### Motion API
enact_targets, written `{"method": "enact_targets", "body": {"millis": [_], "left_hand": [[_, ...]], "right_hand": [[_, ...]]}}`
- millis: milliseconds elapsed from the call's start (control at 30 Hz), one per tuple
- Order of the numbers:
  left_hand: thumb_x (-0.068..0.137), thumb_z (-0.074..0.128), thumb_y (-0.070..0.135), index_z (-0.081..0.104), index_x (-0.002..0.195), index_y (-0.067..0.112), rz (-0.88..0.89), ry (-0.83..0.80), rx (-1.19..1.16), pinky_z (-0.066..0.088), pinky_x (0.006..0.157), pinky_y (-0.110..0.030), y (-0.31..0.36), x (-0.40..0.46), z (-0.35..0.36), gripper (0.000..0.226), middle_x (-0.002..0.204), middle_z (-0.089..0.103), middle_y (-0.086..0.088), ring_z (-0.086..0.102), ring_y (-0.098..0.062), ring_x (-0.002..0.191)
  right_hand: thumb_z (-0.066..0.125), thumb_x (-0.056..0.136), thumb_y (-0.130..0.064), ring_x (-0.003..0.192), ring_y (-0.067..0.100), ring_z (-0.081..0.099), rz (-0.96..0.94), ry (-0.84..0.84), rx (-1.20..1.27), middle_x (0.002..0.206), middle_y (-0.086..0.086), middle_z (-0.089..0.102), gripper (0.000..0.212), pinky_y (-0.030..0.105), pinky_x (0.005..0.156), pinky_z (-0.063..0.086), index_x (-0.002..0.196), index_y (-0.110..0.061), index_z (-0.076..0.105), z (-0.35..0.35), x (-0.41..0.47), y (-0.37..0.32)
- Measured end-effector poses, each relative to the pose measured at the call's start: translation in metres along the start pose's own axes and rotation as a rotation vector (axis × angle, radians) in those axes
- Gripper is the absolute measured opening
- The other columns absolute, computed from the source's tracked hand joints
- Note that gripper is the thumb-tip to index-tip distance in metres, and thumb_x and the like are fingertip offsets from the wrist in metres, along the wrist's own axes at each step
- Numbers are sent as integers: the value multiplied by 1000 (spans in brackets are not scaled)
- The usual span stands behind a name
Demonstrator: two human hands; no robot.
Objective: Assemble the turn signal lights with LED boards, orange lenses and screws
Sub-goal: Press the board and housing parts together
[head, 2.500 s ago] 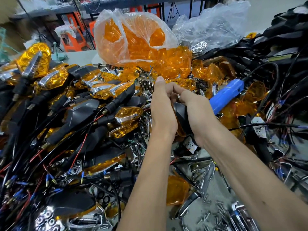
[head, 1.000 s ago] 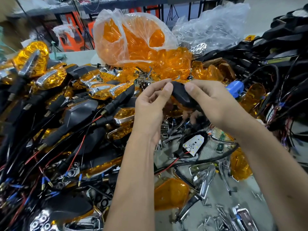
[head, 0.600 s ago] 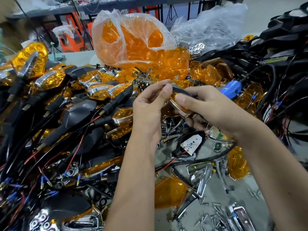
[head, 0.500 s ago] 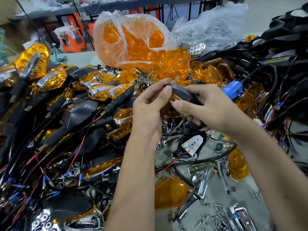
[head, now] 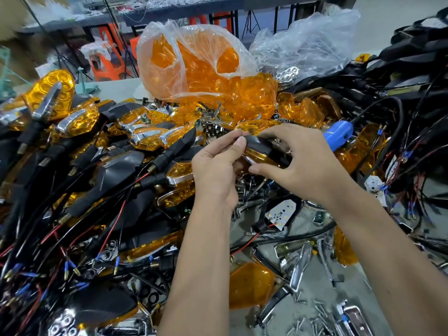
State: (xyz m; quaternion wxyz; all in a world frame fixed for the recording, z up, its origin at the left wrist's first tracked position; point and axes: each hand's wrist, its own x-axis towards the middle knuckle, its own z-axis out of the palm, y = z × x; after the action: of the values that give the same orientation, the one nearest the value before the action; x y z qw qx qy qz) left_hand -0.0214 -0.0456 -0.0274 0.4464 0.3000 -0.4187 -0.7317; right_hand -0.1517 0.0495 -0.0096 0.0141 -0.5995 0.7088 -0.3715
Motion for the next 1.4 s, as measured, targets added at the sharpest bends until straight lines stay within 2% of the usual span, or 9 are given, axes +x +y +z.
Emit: {"method": "enact_targets", "body": {"millis": [200, 400, 567, 767, 867, 1067, 1167, 1267, 1400], "left_hand": [[79, 80, 25, 78, 108, 13, 25, -77, -94, 61, 80, -35, -1, -2, 3, 32, 110, 78, -8, 73, -17, 91], [85, 74, 20, 72, 100, 7, 27, -280, -134, 57, 58, -38, -1, -8, 10, 20, 92, 70, -16, 62, -27, 64], [83, 75, 18, 67, 100, -1, 69, -214, -67, 56, 51, -33, 0, -9, 9, 27, 86, 70, -13, 65, -23, 63], [82, 76, 17, 72, 99, -1, 24, -158, -40, 57, 71, -41, -6, -7, 12, 24, 91, 73, -16, 67, -26, 74], [79, 75, 18, 72, 93, 2, 18, -180, -57, 58, 61, -36, -6, -8, 12, 21, 83, 74, -9, 67, -22, 69], [101, 58, 31, 66, 126, 9, -64, -230, -228, 54, 83, -34, 1, -13, 23, 35, 112, 64, -12, 63, -24, 95], [98, 56, 57, 73, 121, 12, -153, -289, -258, 52, 105, -46, -1, -15, 25, 53, 117, 70, -13, 68, -31, 113], [80, 72, 59, 60, 137, 7, -213, -150, -167, 60, 95, -50, 2, -15, 24, 78, 115, 73, -15, 74, -34, 109], [99, 66, 38, 53, 142, 3, -231, -63, -204, 63, 74, -42, 6, -9, 19, 57, 120, 72, -18, 74, -34, 101]], "right_hand": [[77, 93, -32, 79, 22, 61, 39, 100, 197, 85, 3, 66, 31, 46, 74, 53, 122, -24, 77, -1, -1, -3], [65, 96, -39, 65, 29, 64, 283, -42, 792, 78, 19, 71, 37, 35, 60, 55, 96, -5, 78, -11, 4, -6], [66, 87, -48, 73, 27, 58, 337, -186, 887, 87, 20, 63, 57, 28, 61, 49, 105, 7, 71, -11, 2, -3], [69, 95, -31, 66, 18, 55, 372, -175, 857, 81, 15, 59, 44, 25, 56, 46, 108, 11, 69, -11, 2, -1], [72, 96, -25, 67, 23, 54, 406, -138, 867, 79, 18, 60, 36, 28, 58, 45, 106, 10, 71, -11, 1, -2], [85, 83, -35, 80, 20, 73, 213, 153, 405, 86, -1, 79, 27, 42, 77, 61, 105, -21, 81, -2, 7, -23], [84, 81, -42, 90, 14, 59, 112, 182, 10, 100, -1, 67, 45, 19, 78, 44, 121, -22, 75, 4, 7, -30], [79, 82, -34, 97, 17, 52, 73, -39, -70, 106, 2, 52, 56, 21, 80, 36, 135, -22, 67, -2, 8, -37], [83, 81, -35, 104, 23, 57, -4, -174, -124, 116, 8, 56, 58, 35, 96, 47, 133, -20, 65, -20, 3, -51]]}}
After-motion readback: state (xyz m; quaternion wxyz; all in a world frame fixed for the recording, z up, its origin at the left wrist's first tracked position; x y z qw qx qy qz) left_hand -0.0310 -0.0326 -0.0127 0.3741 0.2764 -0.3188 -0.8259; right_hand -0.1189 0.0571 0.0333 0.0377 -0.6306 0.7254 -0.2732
